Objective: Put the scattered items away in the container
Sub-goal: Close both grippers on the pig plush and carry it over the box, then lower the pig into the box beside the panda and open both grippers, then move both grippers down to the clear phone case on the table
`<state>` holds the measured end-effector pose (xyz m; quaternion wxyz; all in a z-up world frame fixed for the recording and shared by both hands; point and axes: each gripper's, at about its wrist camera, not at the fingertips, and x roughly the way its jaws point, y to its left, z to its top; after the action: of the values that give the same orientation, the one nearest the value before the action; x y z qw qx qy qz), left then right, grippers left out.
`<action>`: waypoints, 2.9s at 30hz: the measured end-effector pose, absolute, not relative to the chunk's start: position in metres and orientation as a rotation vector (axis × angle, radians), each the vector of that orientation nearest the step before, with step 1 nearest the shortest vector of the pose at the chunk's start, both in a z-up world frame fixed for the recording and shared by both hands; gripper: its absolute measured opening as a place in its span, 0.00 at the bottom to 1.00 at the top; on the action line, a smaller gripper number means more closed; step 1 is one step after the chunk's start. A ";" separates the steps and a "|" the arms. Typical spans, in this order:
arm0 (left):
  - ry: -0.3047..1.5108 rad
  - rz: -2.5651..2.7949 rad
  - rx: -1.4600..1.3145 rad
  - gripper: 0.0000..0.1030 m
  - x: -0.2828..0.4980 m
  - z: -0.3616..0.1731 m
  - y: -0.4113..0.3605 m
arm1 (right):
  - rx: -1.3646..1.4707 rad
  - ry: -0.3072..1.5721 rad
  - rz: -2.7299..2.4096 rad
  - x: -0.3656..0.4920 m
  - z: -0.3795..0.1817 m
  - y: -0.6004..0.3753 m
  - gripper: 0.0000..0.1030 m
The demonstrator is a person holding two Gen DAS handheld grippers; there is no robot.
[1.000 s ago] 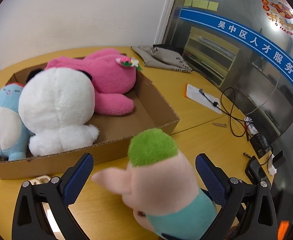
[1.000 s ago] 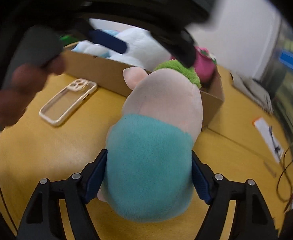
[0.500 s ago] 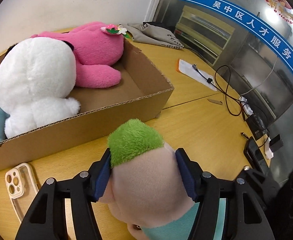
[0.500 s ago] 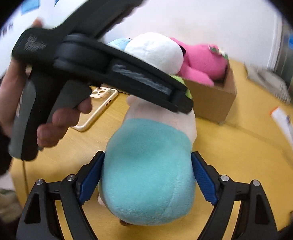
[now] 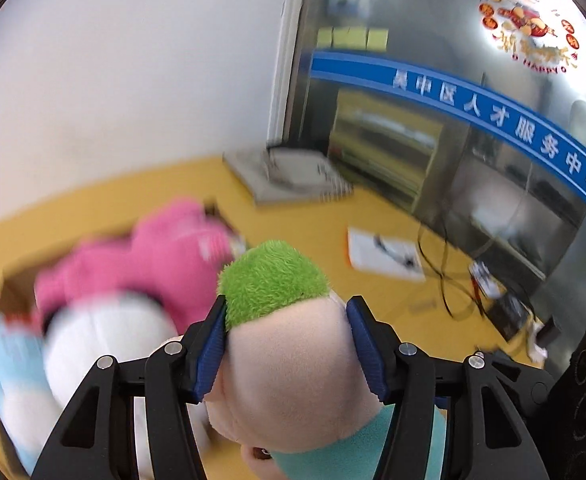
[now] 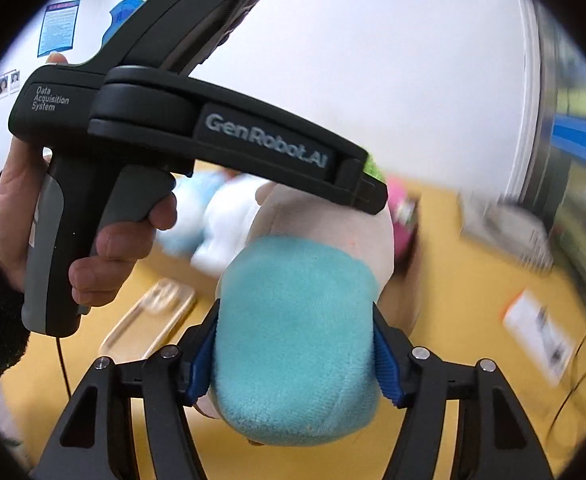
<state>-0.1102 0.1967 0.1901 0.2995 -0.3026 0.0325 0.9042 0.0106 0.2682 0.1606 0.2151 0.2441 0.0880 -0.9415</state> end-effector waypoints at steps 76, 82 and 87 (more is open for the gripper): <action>-0.077 2.801 -0.965 1.00 0.045 0.126 0.044 | 1.003 -0.059 -2.830 0.027 0.137 0.262 0.80; -0.068 2.802 -0.964 1.00 0.044 0.126 0.047 | 1.015 -0.056 -2.848 0.029 0.135 0.266 0.80; -0.081 2.793 -0.990 1.00 0.041 0.122 0.046 | 1.012 -0.035 -2.862 0.028 0.134 0.267 0.80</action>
<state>0.0409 0.0460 0.1219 0.0883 -0.3326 -0.0272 0.9385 0.0280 0.2667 0.1342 0.0531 0.3328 -0.0115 -0.9414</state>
